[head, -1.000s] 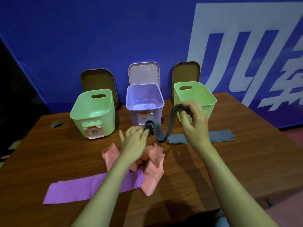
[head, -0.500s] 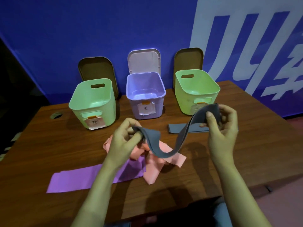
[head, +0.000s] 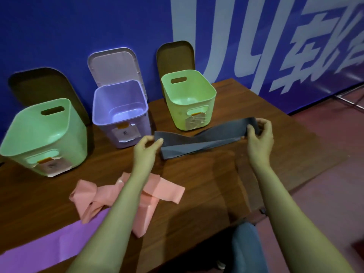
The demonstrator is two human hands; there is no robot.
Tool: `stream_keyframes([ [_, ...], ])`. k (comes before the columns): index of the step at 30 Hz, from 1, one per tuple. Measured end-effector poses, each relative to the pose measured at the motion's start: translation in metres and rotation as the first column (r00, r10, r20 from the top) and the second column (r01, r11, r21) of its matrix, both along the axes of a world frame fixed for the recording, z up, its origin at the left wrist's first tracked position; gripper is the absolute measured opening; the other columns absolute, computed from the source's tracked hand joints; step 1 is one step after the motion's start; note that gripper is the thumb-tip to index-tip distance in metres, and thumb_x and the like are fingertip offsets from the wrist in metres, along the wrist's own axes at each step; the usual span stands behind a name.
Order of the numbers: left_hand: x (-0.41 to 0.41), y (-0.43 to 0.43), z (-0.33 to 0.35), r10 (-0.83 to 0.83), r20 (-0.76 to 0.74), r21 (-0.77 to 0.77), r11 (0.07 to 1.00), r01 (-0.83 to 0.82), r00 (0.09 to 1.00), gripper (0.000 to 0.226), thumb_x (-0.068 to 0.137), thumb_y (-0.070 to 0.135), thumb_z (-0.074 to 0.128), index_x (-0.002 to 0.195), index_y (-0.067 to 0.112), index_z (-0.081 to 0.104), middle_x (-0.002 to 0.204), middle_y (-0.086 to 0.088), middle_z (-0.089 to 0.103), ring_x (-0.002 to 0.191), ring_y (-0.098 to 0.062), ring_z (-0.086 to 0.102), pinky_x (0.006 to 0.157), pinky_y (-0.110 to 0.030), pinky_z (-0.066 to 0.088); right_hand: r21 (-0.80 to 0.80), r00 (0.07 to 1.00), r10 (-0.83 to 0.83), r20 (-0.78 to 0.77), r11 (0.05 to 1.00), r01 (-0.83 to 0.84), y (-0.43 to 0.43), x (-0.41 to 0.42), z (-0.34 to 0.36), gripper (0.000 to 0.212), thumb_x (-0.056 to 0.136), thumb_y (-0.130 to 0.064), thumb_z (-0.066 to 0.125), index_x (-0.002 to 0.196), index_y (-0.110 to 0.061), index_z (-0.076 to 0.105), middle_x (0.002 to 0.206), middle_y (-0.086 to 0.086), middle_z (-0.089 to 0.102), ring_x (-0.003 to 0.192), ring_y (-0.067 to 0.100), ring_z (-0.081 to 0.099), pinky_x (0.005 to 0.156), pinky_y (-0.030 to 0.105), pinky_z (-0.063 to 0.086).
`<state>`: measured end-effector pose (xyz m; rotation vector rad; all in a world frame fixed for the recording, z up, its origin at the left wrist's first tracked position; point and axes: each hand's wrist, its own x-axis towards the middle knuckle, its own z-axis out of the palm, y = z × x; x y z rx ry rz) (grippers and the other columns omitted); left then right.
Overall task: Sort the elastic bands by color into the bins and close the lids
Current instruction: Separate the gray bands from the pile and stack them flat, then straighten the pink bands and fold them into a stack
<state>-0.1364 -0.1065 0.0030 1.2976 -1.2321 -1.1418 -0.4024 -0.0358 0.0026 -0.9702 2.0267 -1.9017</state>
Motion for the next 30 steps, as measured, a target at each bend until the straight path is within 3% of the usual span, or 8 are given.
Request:
stream_keyframes([
  [6,-0.029,-0.031,-0.025,0.101,0.211,0.13,0.983,-0.13,0.972,0.017,0.081,0.011,0.069,0.093,0.013,0.057,0.088,-0.006,0.059,0.082,-0.019,0.054,0.074,-0.026,0.04,0.241,0.994,0.099,-0.04,0.967,-0.086,-0.042,-0.024,-0.024,0.021,0.093,-0.01,0.049,0.113,-0.011,0.056,0.104,0.003,0.058,0.094,0.019,0.056,0.072,0.028,0.042],
  [12,-0.033,-0.035,-0.043,0.135,0.377,0.155,0.966,-0.206,0.916,0.019,0.079,0.014,0.069,0.095,0.009,0.062,0.086,-0.004,0.061,0.083,-0.022,0.056,0.078,-0.029,0.044,0.351,0.994,0.103,-0.03,0.932,-0.086,-0.055,-0.033,-0.043,0.027,0.092,-0.01,0.052,0.119,-0.011,0.05,0.116,0.011,0.06,0.1,0.025,0.058,0.076,0.031,0.045],
  [20,-0.036,-0.026,-0.051,0.105,0.492,0.089,0.981,-0.17,0.864,0.018,0.077,0.01,0.068,0.089,0.013,0.056,0.063,0.006,0.05,0.08,-0.029,0.059,0.081,-0.036,0.048,0.419,0.973,0.098,-0.211,0.908,0.0,-0.064,-0.037,-0.059,0.023,0.091,-0.007,0.053,0.113,-0.008,0.052,0.121,0.013,0.05,0.102,0.028,0.053,0.078,0.033,0.042],
  [22,-0.037,-0.023,-0.052,0.113,0.518,0.046,0.986,-0.159,0.848,0.022,0.078,0.011,0.069,0.095,0.011,0.055,0.074,0.003,0.053,0.088,-0.031,0.06,0.083,-0.038,0.048,0.466,0.94,0.083,-0.33,0.88,0.086,-0.065,-0.035,-0.06,0.02,0.091,-0.009,0.053,0.111,-0.007,0.054,0.122,0.014,0.046,0.107,0.03,0.047,0.08,0.036,0.041],
  [25,-0.039,-0.018,-0.053,0.15,0.6,-0.043,0.987,-0.155,0.786,0.023,0.079,0.012,0.069,0.098,0.014,0.055,0.107,-0.008,0.048,0.097,-0.027,0.054,0.089,-0.037,0.044,0.573,0.875,0.107,-0.472,0.791,0.212,-0.065,-0.032,-0.06,0.025,0.093,-0.019,0.049,0.112,-0.006,0.058,0.125,0.016,0.047,0.116,0.034,0.038,0.093,0.043,0.035],
  [27,-0.039,-0.015,-0.052,0.14,0.69,-0.089,0.99,-0.109,0.71,0.015,0.084,0.016,0.065,0.097,0.016,0.06,0.111,-0.009,0.048,0.104,-0.027,0.052,0.092,-0.038,0.04,0.626,0.859,0.156,-0.488,0.748,0.22,-0.06,-0.027,-0.057,0.031,0.094,-0.024,0.045,0.117,-0.008,0.057,0.131,0.017,0.045,0.122,0.035,0.033,0.097,0.045,0.03],
  [30,-0.036,-0.012,-0.044,0.014,0.806,-0.002,1.0,-0.021,0.592,0.017,0.092,0.022,0.053,0.103,0.019,0.064,0.12,-0.008,0.053,0.114,-0.029,0.049,0.094,-0.039,0.034,0.648,0.848,0.209,-0.487,0.738,0.19,-0.046,-0.007,-0.049,0.032,0.094,-0.024,0.046,0.122,-0.01,0.055,0.141,0.016,0.037,0.133,0.035,0.024,0.106,0.047,0.021],
])
